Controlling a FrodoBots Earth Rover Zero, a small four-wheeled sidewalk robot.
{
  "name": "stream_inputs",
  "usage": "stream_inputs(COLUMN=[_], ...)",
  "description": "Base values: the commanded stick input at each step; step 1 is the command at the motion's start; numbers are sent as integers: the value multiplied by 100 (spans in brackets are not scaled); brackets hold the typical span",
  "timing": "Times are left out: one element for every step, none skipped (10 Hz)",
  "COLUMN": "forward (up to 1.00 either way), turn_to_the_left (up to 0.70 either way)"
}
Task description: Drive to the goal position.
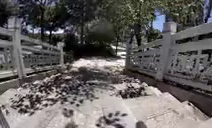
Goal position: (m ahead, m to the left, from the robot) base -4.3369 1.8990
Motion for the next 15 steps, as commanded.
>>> stream_inputs(forward=[45,45,45,45,45,45,45,45,45,45,45,45,45,45,45], turn_to_the_left=[0,0,0,0,0,0,0,0,0,12,27,27,27,27,27])
